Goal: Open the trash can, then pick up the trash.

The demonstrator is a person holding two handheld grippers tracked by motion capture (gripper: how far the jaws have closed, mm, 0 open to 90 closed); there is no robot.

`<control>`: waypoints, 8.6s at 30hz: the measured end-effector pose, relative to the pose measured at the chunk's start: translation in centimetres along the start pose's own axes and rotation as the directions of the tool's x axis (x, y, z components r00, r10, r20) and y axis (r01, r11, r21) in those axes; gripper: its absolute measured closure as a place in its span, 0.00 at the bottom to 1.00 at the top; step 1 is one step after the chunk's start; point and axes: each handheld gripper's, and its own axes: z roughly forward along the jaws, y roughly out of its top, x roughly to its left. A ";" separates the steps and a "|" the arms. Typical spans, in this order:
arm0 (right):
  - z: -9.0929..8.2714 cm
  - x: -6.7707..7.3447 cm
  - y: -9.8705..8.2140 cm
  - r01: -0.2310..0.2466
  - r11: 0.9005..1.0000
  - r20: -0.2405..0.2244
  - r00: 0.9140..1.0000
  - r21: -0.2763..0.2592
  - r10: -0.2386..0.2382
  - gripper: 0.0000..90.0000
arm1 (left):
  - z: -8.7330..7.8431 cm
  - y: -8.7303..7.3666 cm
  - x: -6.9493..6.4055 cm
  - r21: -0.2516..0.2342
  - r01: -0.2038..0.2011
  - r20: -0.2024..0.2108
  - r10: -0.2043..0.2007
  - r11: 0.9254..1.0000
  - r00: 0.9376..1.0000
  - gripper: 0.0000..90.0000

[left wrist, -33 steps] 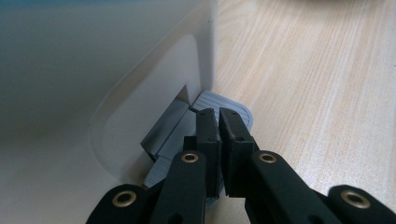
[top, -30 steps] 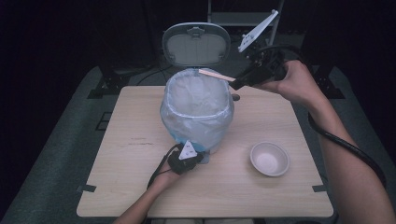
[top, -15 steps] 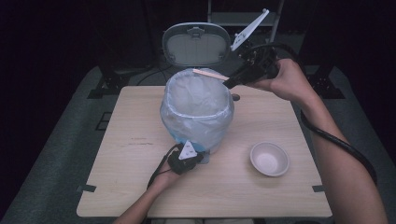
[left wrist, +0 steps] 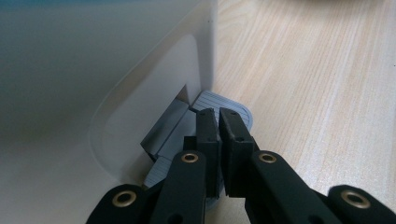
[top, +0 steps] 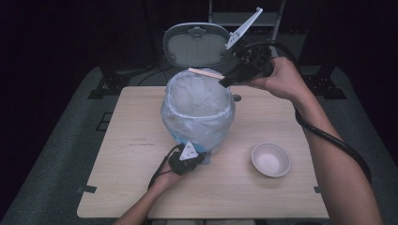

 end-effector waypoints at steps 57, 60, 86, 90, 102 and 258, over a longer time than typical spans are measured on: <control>5.0 -1.6 2.2 -0.006 0.999 -0.019 1.000 0.044 0.007 0.88 | 0.0 -0.1 -0.1 -0.013 0.010 0.002 -0.010 1.000 1.000 0.97; 5.4 -1.6 2.3 -0.012 0.999 -0.021 1.000 0.049 0.013 0.87 | 0.1 -0.1 0.0 -0.015 0.012 0.002 -0.012 1.000 1.000 0.97; 7.3 -2.4 2.1 -0.042 0.998 -0.019 0.999 0.054 0.043 0.74 | 0.0 -0.1 0.0 -0.016 0.012 0.004 -0.012 1.000 1.000 0.97; 7.0 -2.4 1.6 -0.046 0.998 -0.027 0.999 0.051 0.047 0.71 | 0.0 -0.1 0.0 -0.013 0.008 0.003 -0.008 1.000 1.000 0.97; 4.8 -1.7 -1.3 -0.044 0.999 -0.043 0.998 0.018 0.045 0.67 | 0.0 -0.1 0.0 -0.017 0.015 0.003 -0.015 1.000 1.000 0.97; 7.6 6.4 -31.5 -0.314 0.947 -0.119 0.945 -0.064 0.305 0.44 | 0.0 -0.1 -0.1 -0.006 0.005 -0.004 -0.005 1.000 1.000 0.97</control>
